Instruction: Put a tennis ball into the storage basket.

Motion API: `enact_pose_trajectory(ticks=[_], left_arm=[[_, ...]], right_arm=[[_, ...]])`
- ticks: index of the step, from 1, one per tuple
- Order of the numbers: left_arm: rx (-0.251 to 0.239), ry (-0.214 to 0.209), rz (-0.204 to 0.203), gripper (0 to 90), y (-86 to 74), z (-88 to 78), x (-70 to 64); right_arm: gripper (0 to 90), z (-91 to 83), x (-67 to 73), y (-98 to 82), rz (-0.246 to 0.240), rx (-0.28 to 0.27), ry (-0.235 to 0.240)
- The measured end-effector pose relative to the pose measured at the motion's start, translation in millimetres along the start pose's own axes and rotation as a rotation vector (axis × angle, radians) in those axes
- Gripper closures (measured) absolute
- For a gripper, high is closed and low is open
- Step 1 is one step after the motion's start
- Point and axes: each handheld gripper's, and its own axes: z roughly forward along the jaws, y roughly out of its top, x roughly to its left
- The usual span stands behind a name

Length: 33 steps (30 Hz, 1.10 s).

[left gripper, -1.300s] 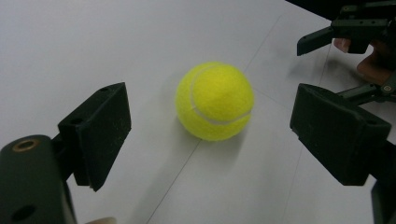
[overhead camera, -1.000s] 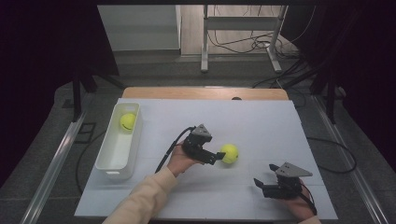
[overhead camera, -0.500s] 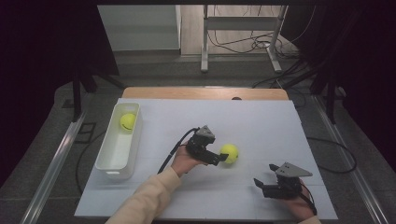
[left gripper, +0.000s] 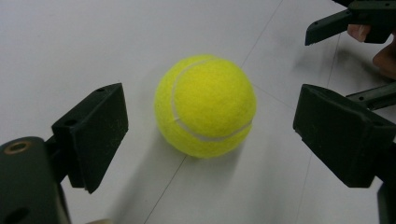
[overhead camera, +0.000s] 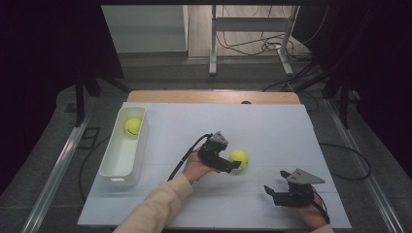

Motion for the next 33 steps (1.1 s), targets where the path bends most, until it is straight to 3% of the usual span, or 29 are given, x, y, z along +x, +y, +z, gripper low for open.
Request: enact_pose_trajectory(ticks=[6,33], left_arm=[[0.038,0.015,0.011,10.4,0.2,10.5,-0.5],[0.08,0.007,-0.003,9.1,5.7,36.0,1.2]], right_arm=[[16.4,-0.1,-0.2,-0.1,0.0,0.002,0.0],[16.4,1.1,-0.2,-0.4,-0.003,0.005,0.003]])
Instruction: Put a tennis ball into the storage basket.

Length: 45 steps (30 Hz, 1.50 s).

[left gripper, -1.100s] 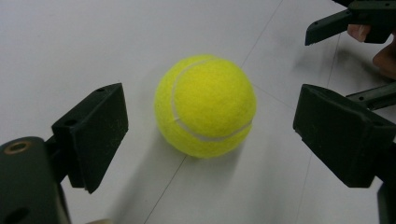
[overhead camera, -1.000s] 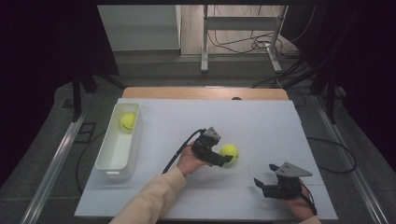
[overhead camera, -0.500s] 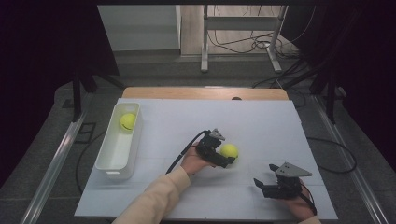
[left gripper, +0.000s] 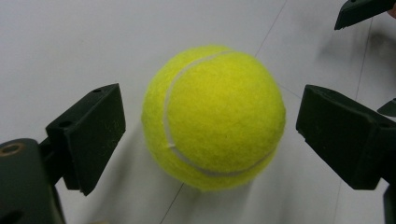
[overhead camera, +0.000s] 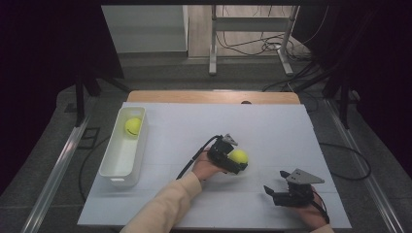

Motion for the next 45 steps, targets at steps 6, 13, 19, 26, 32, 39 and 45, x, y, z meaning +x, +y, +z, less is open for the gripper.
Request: enact_pose_trajectory(ticks=[6,13,19,26,32,39,45], left_arm=[[0.015,0.007,-0.001,9.3,0.4,5.5,0.6],[0.011,-0.006,0.025,19.2,-0.3,6.6,-0.4],[0.013,0.003,0.052,26.2,-0.1,4.5,-1.7],[-0.026,0.007,0.062,26.5,1.7,-2.9,-5.6],[-0.027,0.015,0.058,26.4,2.2,-8.1,-5.9],[-0.047,0.003,0.046,26.4,-0.4,-13.6,-4.9],[-0.064,0.007,0.045,26.4,-1.7,-19.8,-6.3]], right_arm=[[16.4,0.0,0.0,-0.1,-0.001,0.0,0.0],[16.4,-0.2,-0.4,-0.2,0.001,0.0,-0.002],[16.4,0.0,-0.5,-0.2,0.001,0.0,-0.002],[16.4,-0.4,-0.8,-0.3,0.001,0.001,-0.003],[16.3,-0.3,-0.7,-0.2,0.001,-0.002,-0.003],[16.3,-0.8,-1.1,-0.2,0.003,-0.002,-0.005],[16.3,-0.8,-0.8,0.0,0.004,-0.003,-0.004]])
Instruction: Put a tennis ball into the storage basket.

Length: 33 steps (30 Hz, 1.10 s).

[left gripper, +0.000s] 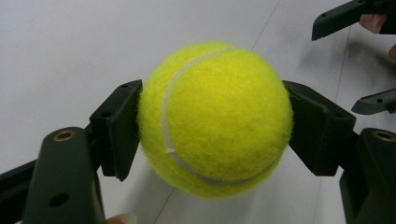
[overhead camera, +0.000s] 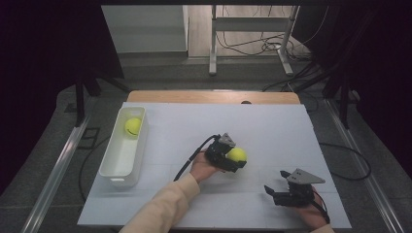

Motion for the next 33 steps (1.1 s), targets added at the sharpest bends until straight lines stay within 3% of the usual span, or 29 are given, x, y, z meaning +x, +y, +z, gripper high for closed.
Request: enact_pose_trajectory(ticks=[9,33], left_arm=[[-0.019,0.023,0.019,26.4,-2.9,-9.5,-1.1],[-0.074,0.014,0.01,26.5,-13.7,-40.8,-1.7]], right_arm=[[16.4,-0.1,-0.1,-0.1,0.001,0.0,-0.001],[16.4,1.1,-0.3,-0.2,0.017,-0.001,-0.001]])
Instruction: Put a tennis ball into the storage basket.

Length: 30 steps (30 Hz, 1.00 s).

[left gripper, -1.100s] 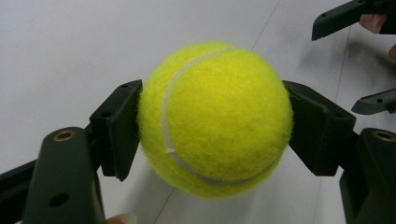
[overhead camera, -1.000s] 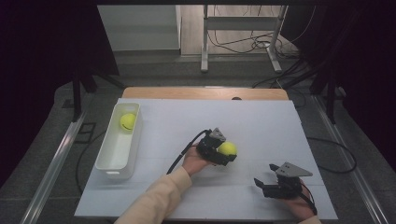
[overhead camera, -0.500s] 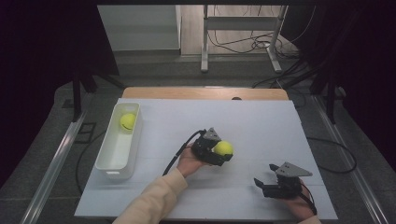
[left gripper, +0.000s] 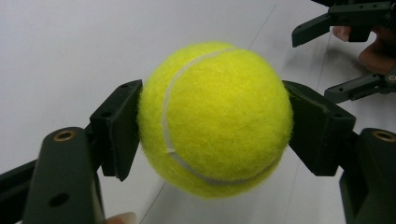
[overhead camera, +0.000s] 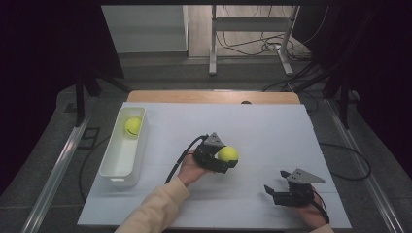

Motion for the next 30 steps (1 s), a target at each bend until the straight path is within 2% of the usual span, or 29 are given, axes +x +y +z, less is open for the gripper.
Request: enact_pose_trajectory(ticks=[13,17,22,30], left_arm=[[-0.029,0.015,-0.003,26.5,-3.4,-24.9,1.4],[-0.053,0.018,-0.019,26.5,-2.5,-32.4,3.2],[-0.062,0.018,-0.019,26.5,-1.7,-39.5,4.0],[-0.071,0.05,-0.026,26.5,-4.2,-58.2,7.4]], right_arm=[[16.4,0.9,1.0,-0.1,0.002,0.004,-0.001],[16.4,1.0,0.5,0.0,0.002,0.001,-0.004],[16.4,1.2,0.1,-0.1,0.002,0.006,-0.004],[16.4,0.8,-0.4,-0.1,0.005,0.004,-0.006]])
